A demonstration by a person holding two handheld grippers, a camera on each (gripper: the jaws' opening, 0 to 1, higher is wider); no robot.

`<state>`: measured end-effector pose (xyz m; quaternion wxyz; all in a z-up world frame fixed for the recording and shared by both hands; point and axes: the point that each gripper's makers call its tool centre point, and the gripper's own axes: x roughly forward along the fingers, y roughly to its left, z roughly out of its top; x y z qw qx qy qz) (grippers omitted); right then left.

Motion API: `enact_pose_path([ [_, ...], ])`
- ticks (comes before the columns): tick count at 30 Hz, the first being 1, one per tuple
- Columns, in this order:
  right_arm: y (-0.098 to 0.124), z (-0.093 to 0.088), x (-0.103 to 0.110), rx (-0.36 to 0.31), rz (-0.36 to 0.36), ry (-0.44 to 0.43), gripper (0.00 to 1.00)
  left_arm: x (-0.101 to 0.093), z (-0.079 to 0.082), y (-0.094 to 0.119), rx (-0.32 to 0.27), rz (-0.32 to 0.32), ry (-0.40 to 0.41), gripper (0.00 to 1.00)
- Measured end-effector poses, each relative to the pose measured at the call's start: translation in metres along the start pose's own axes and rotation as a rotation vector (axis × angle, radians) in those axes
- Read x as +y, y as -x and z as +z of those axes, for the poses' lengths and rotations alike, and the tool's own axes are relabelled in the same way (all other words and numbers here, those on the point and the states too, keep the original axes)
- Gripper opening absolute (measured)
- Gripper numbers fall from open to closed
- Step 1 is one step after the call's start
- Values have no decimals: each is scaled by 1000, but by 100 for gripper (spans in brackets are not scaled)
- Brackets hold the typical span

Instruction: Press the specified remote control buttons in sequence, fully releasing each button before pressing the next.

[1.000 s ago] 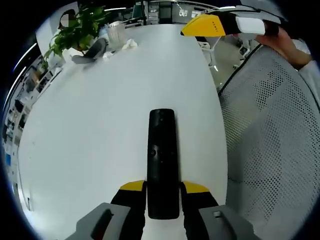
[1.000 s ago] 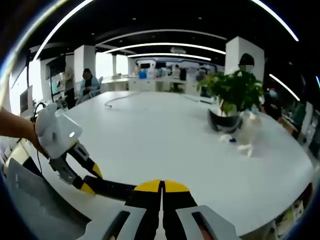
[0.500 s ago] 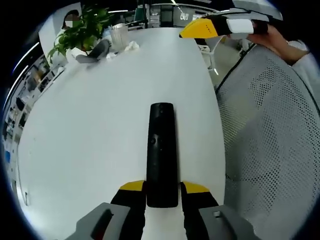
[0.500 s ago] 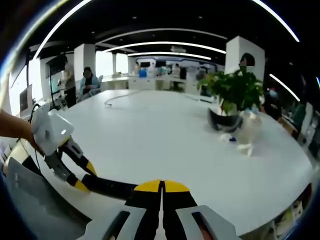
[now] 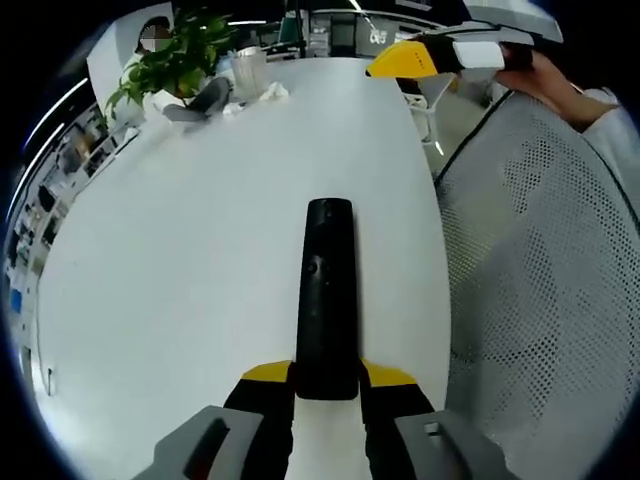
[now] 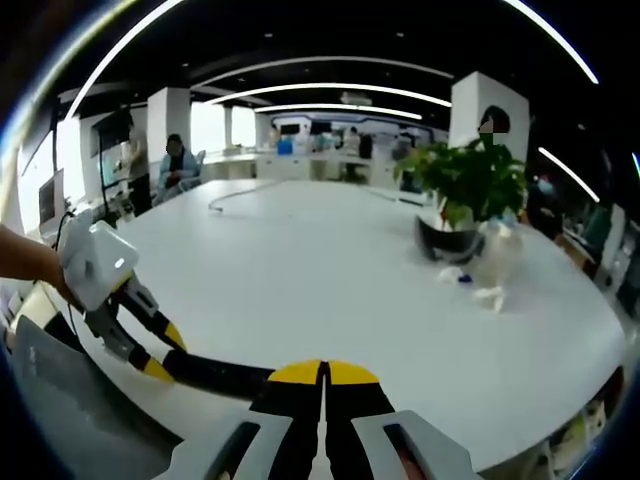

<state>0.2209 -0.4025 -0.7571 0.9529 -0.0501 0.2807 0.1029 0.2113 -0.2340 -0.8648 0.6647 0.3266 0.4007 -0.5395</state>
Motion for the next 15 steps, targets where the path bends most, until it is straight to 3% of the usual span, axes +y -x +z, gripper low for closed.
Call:
enact_pose_path([
  [7, 0, 0, 0, -2, 0, -3, 0, -2, -2, 1, 2, 26, 27, 24],
  [15, 0, 0, 0, 1, 0, 1, 0, -12, -3, 2, -23, -3, -18, 24],
])
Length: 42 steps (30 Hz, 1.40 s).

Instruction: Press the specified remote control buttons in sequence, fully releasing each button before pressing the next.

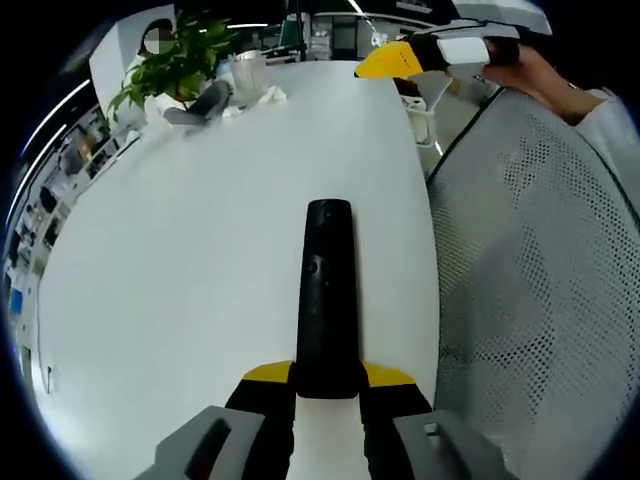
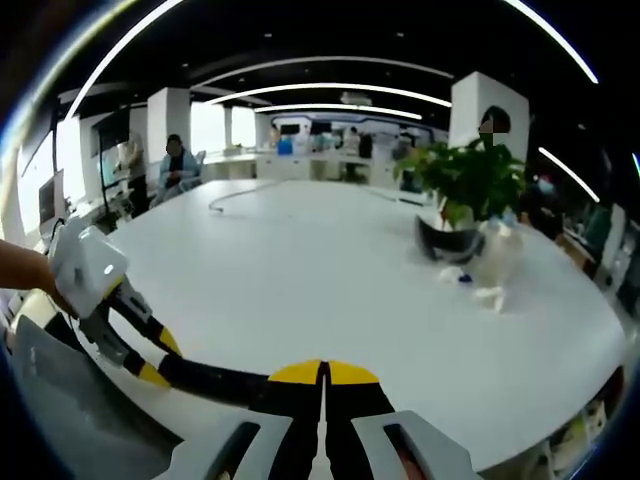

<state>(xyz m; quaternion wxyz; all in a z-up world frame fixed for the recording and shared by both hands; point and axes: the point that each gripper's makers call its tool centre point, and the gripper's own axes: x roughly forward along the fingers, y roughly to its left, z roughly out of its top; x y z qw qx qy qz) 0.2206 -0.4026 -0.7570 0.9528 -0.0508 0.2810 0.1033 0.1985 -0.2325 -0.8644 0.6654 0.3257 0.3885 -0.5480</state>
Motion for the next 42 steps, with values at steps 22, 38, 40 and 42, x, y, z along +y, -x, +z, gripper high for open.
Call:
enact_pose_path([
  [22, -2, -1, 22, 60, 134, -61, 0, -25, 1, -1, -14, 5, 23, 24],
  [38, -23, -35, 52, 355, 282, -118, 0, -38, 2, 0, -105, 39, 81, 24],
  [40, -20, -49, 53, 411, 300, -151, 0, -41, 3, -1, -131, 46, 88, 24],
  [42, -18, -56, 54, 452, 309, -204, 0, -46, 5, -2, -164, 45, 90, 24],
])
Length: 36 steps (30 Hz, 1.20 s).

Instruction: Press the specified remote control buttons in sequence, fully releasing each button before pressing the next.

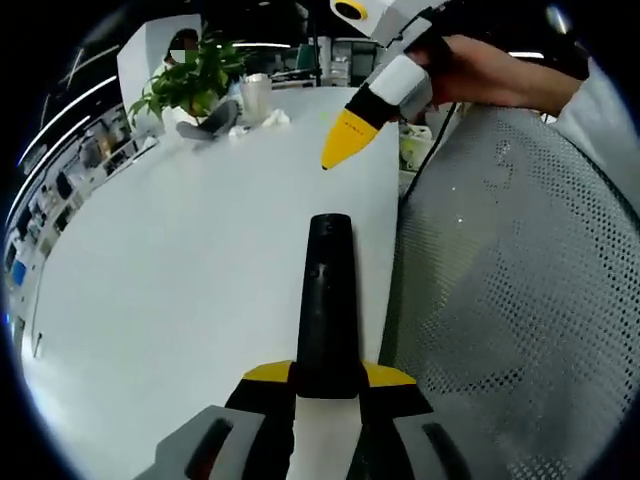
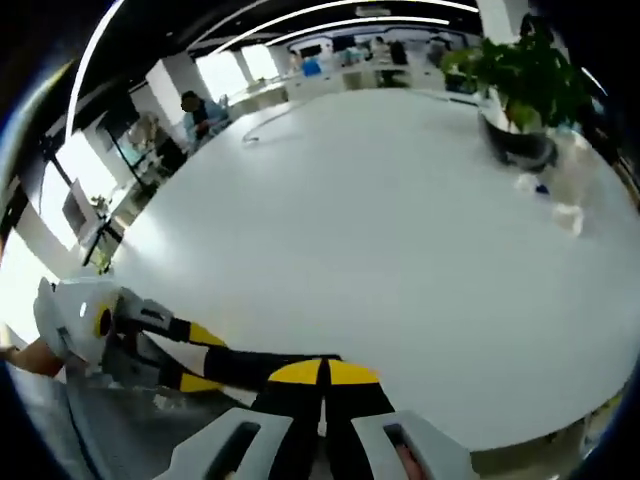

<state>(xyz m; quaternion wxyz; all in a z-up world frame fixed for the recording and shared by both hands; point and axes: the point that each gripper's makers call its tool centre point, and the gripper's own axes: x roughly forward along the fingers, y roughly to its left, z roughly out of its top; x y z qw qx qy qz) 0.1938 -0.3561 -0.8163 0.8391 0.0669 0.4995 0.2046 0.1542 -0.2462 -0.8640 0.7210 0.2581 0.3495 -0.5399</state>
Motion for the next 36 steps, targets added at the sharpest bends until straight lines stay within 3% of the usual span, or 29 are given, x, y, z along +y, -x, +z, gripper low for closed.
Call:
enact_pose_path([
  [4, -2, 1, -3, 5, -4, -10, 0, -2, 0, 0, -23, 11, -1, 24],
  [10, -8, -14, -1, 93, 7, -31, 0, -7, -1, 2, -35, 19, 6, 24],
  [13, -7, -15, -1, 99, 11, -37, 0, -9, -1, 2, -32, 21, -9, 24],
  [18, -13, -16, 4, 141, 83, -103, 0, -8, -1, 3, -33, 22, -19, 24],
  [22, -20, -20, 2, 168, 71, -104, 0, -8, -1, 3, -39, 19, -16, 24],
  [36, -29, -26, 2, 202, 78, -118, 0, -8, -1, 3, -52, 14, -6, 24],
])
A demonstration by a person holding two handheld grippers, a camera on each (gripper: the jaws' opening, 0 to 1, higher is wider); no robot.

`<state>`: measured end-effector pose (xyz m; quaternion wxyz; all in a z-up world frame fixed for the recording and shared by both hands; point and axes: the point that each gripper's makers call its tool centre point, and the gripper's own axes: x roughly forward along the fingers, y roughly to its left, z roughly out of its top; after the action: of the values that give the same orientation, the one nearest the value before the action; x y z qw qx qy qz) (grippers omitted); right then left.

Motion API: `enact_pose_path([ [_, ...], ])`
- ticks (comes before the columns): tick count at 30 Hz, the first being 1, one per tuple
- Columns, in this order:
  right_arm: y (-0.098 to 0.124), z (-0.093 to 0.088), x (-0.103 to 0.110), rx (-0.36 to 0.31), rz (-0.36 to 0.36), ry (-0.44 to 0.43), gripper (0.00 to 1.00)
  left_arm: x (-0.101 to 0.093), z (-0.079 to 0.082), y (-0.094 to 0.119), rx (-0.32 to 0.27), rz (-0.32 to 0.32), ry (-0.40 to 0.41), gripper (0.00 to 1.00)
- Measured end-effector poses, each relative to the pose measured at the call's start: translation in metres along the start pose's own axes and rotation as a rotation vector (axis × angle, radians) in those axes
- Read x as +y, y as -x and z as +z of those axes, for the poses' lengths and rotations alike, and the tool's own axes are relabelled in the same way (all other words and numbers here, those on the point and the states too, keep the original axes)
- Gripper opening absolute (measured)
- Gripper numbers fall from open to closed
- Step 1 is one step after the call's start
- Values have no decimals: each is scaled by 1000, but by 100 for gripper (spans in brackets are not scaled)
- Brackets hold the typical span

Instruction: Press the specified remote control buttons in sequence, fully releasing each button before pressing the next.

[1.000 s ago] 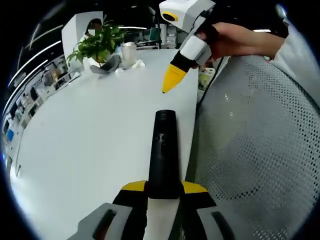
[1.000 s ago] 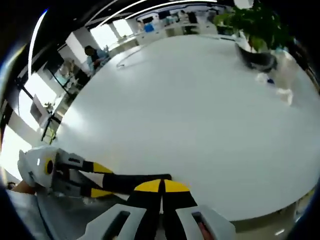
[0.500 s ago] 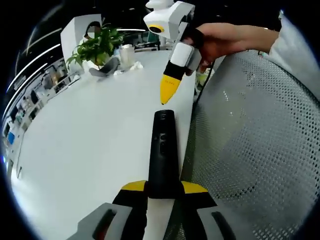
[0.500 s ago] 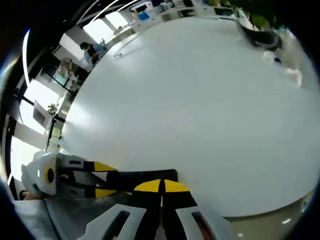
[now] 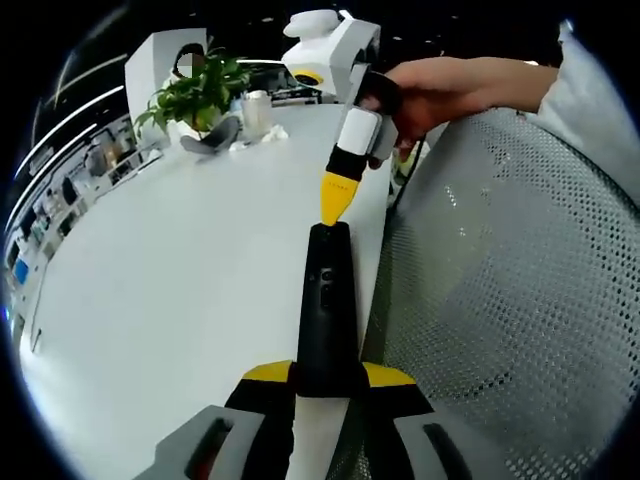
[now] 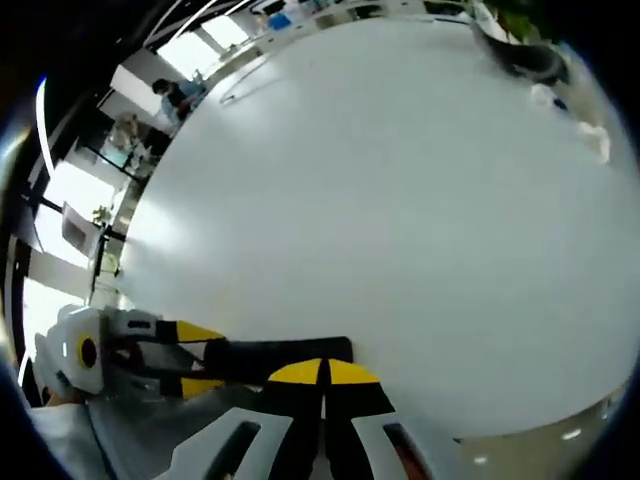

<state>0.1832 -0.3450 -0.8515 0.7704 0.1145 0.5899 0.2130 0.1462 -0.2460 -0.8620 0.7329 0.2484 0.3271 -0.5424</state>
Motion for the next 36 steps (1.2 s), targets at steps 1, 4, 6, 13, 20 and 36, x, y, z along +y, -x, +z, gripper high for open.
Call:
enact_pose_path([
  [1, -1, 0, -1, 2, -7, 4, 0, 0, 0, 0, 0, 0, 0, 24],
  [4, 0, 0, -1, -2, -6, 6, 0, 0, 0, 0, -2, -1, 3, 24],
  [6, 0, 1, -1, -3, -6, 2, 0, 1, 0, 0, -4, -1, 7, 24],
  [13, 0, 1, -1, -11, -23, 34, 0, 1, 0, 0, -7, 0, 13, 24],
  [20, -1, 1, -3, -16, -22, 15, 0, 0, 0, 0, -5, 3, 5, 24],
  [36, -1, 1, -2, -16, -16, 10, 0, 0, 1, 0, -15, -2, 16, 24],
])
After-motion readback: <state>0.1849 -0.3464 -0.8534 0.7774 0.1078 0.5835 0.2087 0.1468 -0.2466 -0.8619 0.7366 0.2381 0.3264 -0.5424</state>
